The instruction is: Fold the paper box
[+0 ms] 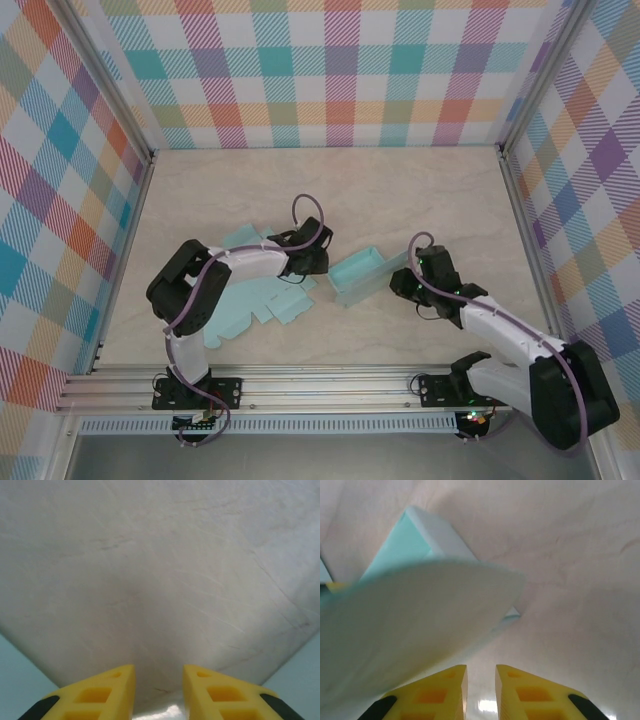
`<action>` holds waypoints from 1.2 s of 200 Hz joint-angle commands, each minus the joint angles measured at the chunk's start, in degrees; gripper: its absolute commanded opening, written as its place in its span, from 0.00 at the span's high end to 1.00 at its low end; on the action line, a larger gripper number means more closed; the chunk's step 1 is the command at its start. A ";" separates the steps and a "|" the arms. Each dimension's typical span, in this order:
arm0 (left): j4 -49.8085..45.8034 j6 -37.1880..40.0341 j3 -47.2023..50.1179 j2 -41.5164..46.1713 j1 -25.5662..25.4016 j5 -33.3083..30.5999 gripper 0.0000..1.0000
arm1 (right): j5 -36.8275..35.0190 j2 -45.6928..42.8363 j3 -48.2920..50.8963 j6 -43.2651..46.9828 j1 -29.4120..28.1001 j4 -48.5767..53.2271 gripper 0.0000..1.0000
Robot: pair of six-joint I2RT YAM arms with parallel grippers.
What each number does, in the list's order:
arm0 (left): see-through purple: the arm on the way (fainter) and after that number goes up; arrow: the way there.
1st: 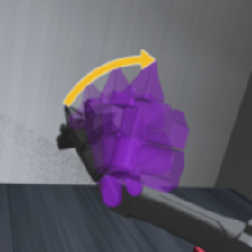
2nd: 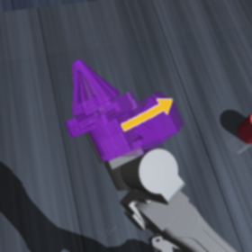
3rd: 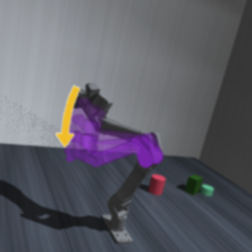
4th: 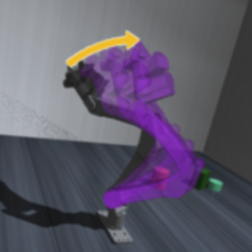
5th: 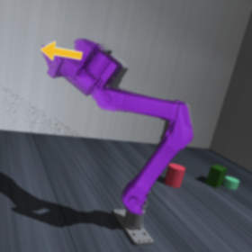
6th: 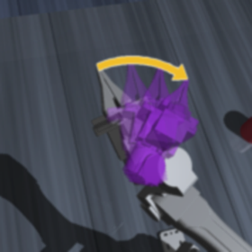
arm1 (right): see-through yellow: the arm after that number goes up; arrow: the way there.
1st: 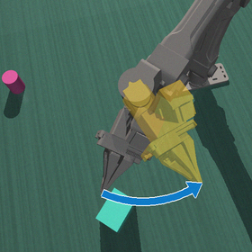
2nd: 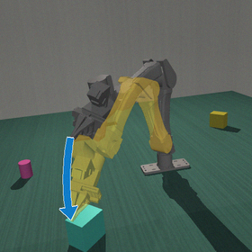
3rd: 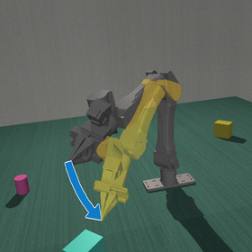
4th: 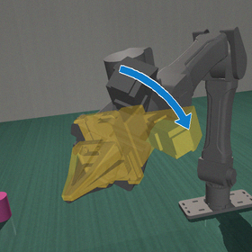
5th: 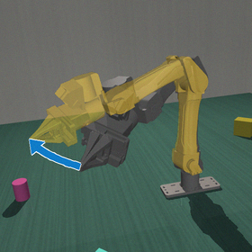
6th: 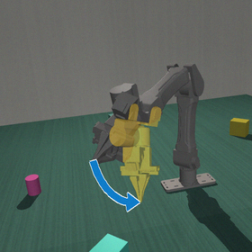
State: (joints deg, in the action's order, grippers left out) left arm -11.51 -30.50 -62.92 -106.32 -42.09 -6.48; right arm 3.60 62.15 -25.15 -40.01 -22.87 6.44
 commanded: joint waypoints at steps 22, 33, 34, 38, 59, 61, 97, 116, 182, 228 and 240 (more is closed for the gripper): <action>6.15 -5.65 2.71 2.89 -6.48 -0.49 0.69 | 6.81 7.21 -5.38 3.34 5.82 -7.49 0.78; 7.67 -7.32 3.80 3.82 -8.18 -1.50 0.69 | 7.92 9.55 -6.64 3.75 7.15 -8.41 0.78; 7.74 -7.48 3.92 3.92 -8.32 -1.55 0.69 | 8.01 9.78 -6.79 3.77 7.28 -8.48 0.78; 8.17 -8.04 4.36 4.35 -8.98 -2.10 0.69 | 8.34 10.86 -7.35 3.80 7.86 -8.83 0.78; 10.73 -11.13 6.94 6.35 -12.52 -5.29 0.69 | 11.66 16.26 -11.05 3.57 11.21 -10.16 0.76; 11.01 -11.41 7.22 6.56 -12.85 -5.67 0.69 | 12.04 16.67 -11.54 3.50 11.50 -10.16 0.76; 13.12 -14.69 11.35 10.61 -17.05 -10.82 0.69 | 14.45 20.59 -18.00 5.16 16.96 -4.15 0.70; 10.51 -13.57 12.24 14.05 -16.85 -15.43 0.67 | 9.60 16.69 -18.50 7.40 18.17 3.15 0.66; -1.74 22.62 -5.60 6.07 -10.06 -21.62 0.46 | -0.39 -12.37 -9.48 8.72 18.17 25.09 0.45; -6.81 38.22 -17.54 -6.08 -8.81 -10.87 0.31 | 0.71 -25.31 -10.73 8.61 18.11 35.23 0.20; -7.85 39.04 -20.13 -8.90 -8.85 -12.21 0.30 | 1.90 -26.43 -11.40 8.46 18.12 35.94 0.17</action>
State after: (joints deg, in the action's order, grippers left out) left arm -13.41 -0.71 -78.22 -110.59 -50.70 -21.06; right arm 4.12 37.93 -34.83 -32.03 -4.69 36.12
